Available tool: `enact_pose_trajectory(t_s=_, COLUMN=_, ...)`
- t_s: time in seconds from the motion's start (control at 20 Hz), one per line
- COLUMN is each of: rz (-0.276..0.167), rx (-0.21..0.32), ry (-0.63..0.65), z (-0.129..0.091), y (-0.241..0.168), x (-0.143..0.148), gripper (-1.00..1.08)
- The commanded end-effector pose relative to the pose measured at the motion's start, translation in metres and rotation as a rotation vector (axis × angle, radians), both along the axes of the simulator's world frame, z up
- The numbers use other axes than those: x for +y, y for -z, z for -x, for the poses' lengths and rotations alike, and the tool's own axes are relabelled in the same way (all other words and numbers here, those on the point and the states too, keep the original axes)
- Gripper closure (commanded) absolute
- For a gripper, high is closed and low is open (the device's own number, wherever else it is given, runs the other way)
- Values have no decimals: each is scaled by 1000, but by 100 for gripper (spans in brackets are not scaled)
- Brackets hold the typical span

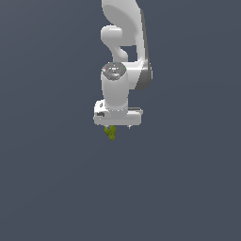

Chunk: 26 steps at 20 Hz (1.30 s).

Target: Pick up the object and move it to a goal position.

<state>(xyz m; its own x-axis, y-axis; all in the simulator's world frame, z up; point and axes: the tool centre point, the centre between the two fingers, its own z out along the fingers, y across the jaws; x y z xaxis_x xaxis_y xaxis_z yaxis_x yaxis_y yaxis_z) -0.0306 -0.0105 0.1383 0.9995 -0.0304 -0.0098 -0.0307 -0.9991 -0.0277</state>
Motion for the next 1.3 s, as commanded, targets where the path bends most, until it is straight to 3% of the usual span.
enact_pose_trajectory(t_s=0.0, rz=8, rx=-2, ry=6, z=11, y=14, x=-14, gripper=-92)
enact_pose_trajectory(t_s=0.5, rz=26, rx=-8, ry=19, z=43, y=45, x=-47, gripper=-92)
enact_pose_trajectory(t_s=0.9, rz=27, rx=-8, ry=20, z=45, y=50, x=-50, gripper=-92)
enact_pose_trajectory(t_s=1.25, rz=28, rx=-8, ry=20, z=47, y=79, x=-50, gripper=-92)
